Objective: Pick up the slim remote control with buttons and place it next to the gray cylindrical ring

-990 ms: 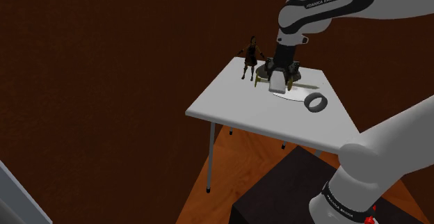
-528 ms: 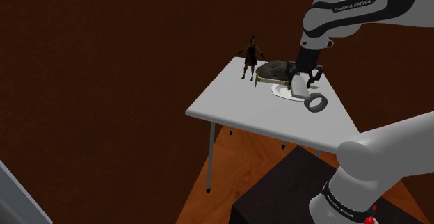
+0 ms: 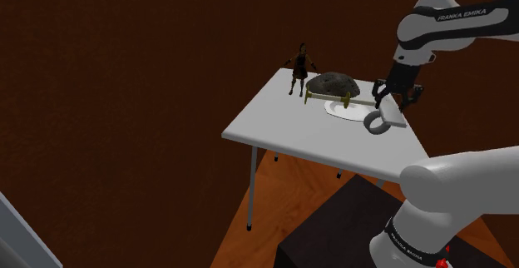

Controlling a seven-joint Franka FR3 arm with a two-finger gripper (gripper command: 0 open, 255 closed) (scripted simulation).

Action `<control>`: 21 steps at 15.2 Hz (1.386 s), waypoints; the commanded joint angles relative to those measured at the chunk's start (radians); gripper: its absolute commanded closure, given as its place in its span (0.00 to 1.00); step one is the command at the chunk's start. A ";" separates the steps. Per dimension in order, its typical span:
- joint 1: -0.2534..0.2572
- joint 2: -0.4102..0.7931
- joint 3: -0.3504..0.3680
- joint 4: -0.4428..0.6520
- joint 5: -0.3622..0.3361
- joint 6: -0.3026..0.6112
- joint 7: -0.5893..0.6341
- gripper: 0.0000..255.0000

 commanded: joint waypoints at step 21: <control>-0.066 0.018 -0.128 -0.227 -0.111 0.253 -0.070 1.00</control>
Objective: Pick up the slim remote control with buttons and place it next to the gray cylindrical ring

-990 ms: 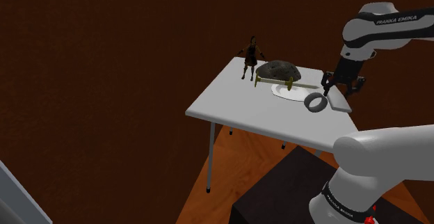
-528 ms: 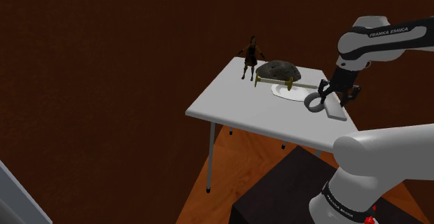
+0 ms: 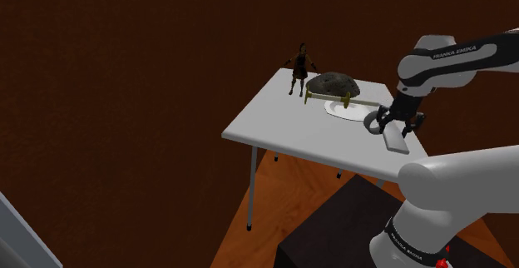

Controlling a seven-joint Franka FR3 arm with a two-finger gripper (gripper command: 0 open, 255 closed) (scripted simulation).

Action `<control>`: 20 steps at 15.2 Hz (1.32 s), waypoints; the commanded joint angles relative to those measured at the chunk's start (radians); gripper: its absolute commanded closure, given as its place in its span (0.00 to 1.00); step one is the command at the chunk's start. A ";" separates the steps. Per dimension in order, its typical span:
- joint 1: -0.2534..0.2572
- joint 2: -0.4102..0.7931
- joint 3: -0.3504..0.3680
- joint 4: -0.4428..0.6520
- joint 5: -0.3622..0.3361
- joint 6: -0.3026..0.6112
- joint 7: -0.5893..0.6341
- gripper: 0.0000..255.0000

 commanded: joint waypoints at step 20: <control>-0.004 0.110 -0.052 -0.102 -0.038 0.212 0.004 0.00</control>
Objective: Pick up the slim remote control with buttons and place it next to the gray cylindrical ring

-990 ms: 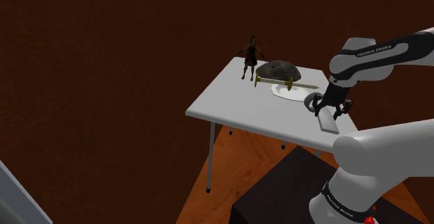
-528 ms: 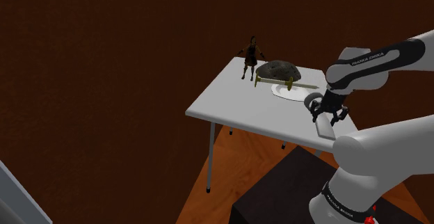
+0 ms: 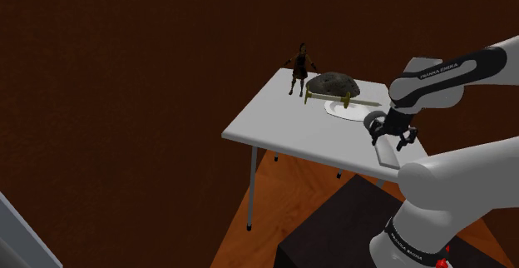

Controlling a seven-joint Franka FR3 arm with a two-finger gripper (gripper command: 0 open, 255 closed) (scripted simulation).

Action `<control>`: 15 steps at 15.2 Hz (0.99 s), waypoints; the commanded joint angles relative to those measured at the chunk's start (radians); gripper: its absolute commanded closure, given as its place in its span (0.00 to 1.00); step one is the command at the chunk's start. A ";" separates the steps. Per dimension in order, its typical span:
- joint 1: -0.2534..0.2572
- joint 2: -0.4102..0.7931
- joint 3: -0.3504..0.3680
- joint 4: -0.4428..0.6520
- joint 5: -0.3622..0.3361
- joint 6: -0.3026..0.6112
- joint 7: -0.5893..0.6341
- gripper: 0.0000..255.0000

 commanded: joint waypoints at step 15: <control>0.003 -0.093 0.042 0.078 0.030 -0.170 -0.002 0.00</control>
